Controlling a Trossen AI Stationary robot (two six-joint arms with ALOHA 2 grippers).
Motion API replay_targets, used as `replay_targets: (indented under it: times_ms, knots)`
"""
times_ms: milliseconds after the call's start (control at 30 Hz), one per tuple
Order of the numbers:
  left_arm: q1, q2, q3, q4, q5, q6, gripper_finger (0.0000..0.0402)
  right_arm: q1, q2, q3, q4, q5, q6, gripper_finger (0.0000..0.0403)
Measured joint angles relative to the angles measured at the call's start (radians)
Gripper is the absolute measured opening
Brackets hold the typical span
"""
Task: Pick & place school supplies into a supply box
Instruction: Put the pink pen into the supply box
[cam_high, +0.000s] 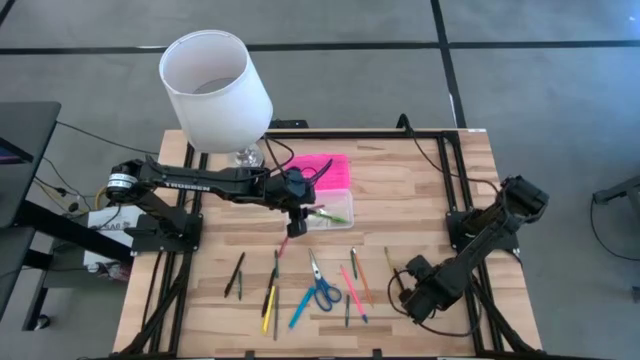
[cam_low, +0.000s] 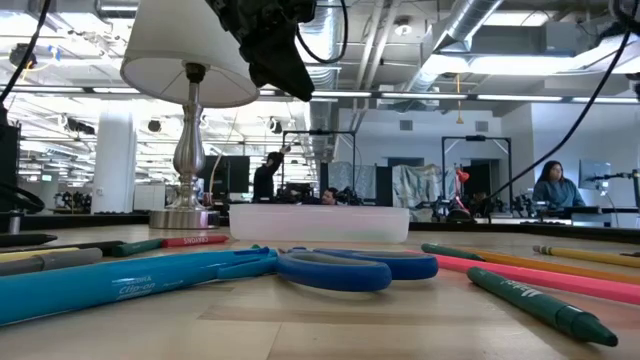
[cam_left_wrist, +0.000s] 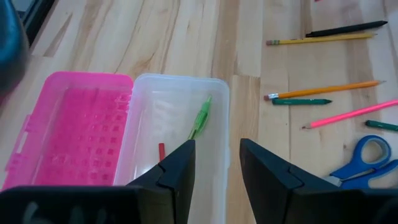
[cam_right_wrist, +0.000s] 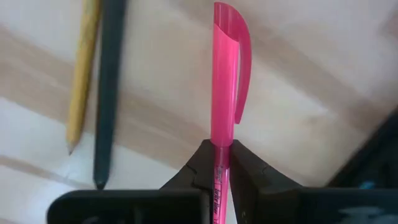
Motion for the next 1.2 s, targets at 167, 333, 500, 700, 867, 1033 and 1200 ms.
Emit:
replay_targets:
  times_ms: [167, 333, 500, 700, 867, 1033, 1200]
  knots:
    - [-0.001, 0.0, 0.0, 0.009, -0.008, 0.0, 0.0121, -0.001, -0.097, 0.0, -0.033, 0.113, 0.016, 0.0015]
    - [-0.017, 0.0, 0.0, -0.003, 0.004, -0.001, 0.0121, -0.036, -0.193, 0.002, -0.049, 0.319, -0.049, 0.0014]
    - [-0.036, -0.006, -0.001, -0.057, 0.004, -0.029, 0.0121, -0.128, -0.253, 0.002, -0.056, 0.453, -0.262, 0.0015]
    - [-0.068, -0.056, -0.001, -0.096, -0.041, -0.091, 0.0121, -0.309, -0.273, 0.002, 0.011, 0.473, -0.626, 0.0016]
    - [-0.109, -0.114, -0.012, -0.152, -0.157, -0.168, 0.0121, -0.477, -0.271, 0.003, 0.145, 0.47, -0.909, 0.0015]
    - [-0.18, -0.191, -0.056, -0.223, -0.286, -0.31, 0.0121, -0.643, -0.259, 0.004, 0.313, 0.413, -1.182, 0.0016]
    - [-0.269, -0.255, -0.104, -0.268, -0.431, -0.471, 0.0121, -0.782, -0.226, 0.004, 0.499, 0.288, -1.423, 0.0016]
